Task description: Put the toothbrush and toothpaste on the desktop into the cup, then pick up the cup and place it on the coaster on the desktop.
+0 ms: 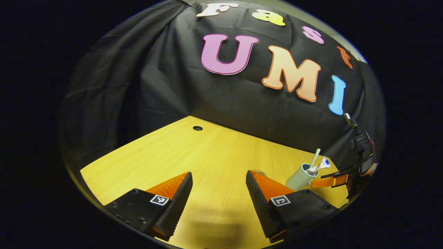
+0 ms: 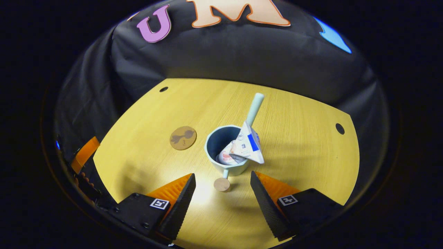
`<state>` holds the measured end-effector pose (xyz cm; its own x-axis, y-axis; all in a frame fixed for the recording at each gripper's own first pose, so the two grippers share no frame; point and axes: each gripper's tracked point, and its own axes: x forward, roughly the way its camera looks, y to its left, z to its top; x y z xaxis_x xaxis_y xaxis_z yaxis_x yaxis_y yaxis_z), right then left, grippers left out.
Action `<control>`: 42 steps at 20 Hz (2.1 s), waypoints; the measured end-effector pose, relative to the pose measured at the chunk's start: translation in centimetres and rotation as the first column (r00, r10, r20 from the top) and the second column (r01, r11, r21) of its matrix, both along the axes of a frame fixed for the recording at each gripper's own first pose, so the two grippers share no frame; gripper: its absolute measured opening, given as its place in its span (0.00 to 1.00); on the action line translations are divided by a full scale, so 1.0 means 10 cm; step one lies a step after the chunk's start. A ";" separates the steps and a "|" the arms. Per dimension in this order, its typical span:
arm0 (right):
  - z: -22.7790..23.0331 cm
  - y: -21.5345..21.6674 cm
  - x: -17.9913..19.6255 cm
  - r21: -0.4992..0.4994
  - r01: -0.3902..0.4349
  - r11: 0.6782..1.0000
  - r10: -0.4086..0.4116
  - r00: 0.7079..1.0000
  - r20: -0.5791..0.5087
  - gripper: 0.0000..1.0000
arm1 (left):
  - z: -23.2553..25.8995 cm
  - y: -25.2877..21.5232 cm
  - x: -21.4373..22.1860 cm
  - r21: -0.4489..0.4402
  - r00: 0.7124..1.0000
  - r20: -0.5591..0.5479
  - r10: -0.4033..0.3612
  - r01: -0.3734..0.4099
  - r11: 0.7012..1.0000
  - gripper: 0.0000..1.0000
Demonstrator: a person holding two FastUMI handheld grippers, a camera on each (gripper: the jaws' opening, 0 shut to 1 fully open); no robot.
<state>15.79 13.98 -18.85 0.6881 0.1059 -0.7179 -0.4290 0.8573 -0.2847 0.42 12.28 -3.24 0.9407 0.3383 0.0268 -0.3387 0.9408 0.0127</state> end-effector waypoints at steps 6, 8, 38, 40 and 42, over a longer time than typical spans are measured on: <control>-0.14 -0.05 0.10 -0.143 0.016 0.990 -0.030 0.995 -0.099 0.98 | -0.09 0.04 -0.20 0.001 0.999 -0.033 0.016 -0.016 1.000 0.90; -0.23 -0.06 0.13 -0.167 0.031 0.985 -0.053 0.990 -0.128 0.98 | -0.13 -0.02 -0.19 -0.007 0.999 -0.047 0.000 -0.001 1.000 0.90; -0.21 -0.01 0.26 -0.198 -0.015 0.980 -0.021 0.984 -0.179 0.22 | -0.37 -0.16 -0.15 -0.093 0.985 -0.130 -0.116 0.104 0.990 0.91; -0.18 -0.01 0.27 -0.211 -0.040 0.977 0.000 0.982 -0.188 0.22 | -0.39 -0.13 -0.16 -0.092 0.985 -0.133 -0.108 0.096 0.991 0.91; -0.14 0.00 0.26 -0.225 -0.068 0.972 0.022 0.980 -0.200 0.22 | -0.39 -0.11 -0.16 -0.090 0.986 -0.135 -0.094 0.082 0.993 0.90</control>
